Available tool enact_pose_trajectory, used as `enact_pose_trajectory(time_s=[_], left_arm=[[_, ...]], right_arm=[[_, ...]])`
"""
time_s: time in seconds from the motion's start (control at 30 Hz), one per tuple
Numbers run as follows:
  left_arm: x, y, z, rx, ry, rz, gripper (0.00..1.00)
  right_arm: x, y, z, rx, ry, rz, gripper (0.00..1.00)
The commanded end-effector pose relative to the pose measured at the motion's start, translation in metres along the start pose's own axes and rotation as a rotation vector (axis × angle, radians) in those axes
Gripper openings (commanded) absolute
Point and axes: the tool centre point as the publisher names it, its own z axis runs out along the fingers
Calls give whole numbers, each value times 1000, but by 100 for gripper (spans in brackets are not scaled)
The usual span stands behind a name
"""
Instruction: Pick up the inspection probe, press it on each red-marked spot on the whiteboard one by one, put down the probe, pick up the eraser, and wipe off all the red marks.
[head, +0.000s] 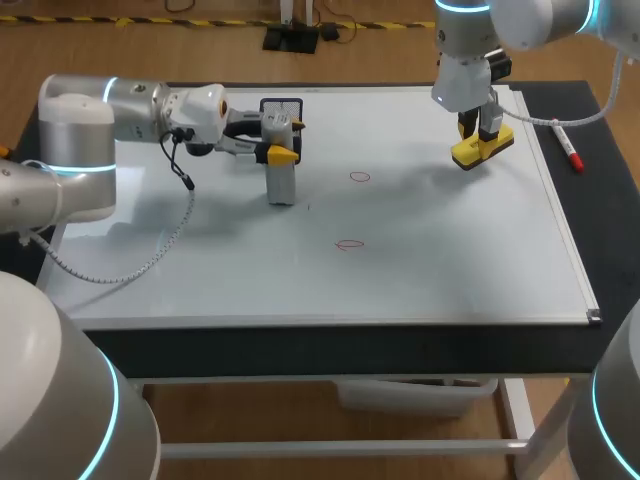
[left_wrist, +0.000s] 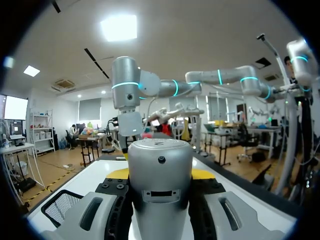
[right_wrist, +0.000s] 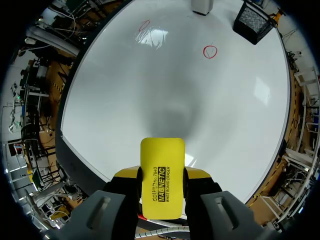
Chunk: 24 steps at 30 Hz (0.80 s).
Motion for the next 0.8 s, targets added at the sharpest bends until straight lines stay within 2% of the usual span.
enact_pose_trajectory(time_s=[0.03,0.53,0.8], left_arm=[[-1,2,1,2,6,1,0],[0,5,0,3,7,-2,0],[0,0,-2,1,-3,5,0]], right_arm=[[0,-1,-2,3,3,-1,0],[0,-1,-2,3,3,-1,0],[0,-1,-2,3,3,-1,0]])
